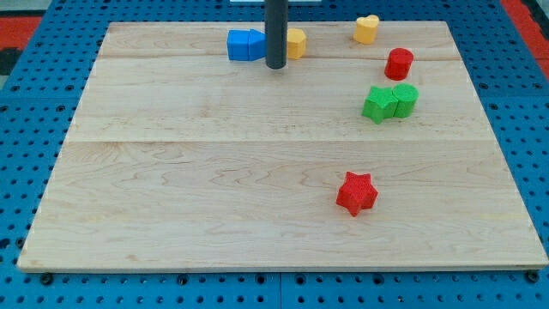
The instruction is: Push the yellow hexagon close to the yellow heart
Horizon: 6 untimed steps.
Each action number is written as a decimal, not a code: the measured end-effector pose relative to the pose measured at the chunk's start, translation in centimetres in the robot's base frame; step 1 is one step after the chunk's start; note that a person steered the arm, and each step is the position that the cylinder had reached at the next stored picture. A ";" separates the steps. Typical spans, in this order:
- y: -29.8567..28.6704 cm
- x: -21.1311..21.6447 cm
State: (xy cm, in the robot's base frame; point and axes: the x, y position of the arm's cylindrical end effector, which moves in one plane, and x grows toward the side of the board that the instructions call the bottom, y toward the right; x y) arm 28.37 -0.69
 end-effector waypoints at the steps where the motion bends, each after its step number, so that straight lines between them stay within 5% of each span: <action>1: 1.8 -2.9; 3: 9.3 -4.4; 4: 3.2 -4.4; 6: 3.9 -8.5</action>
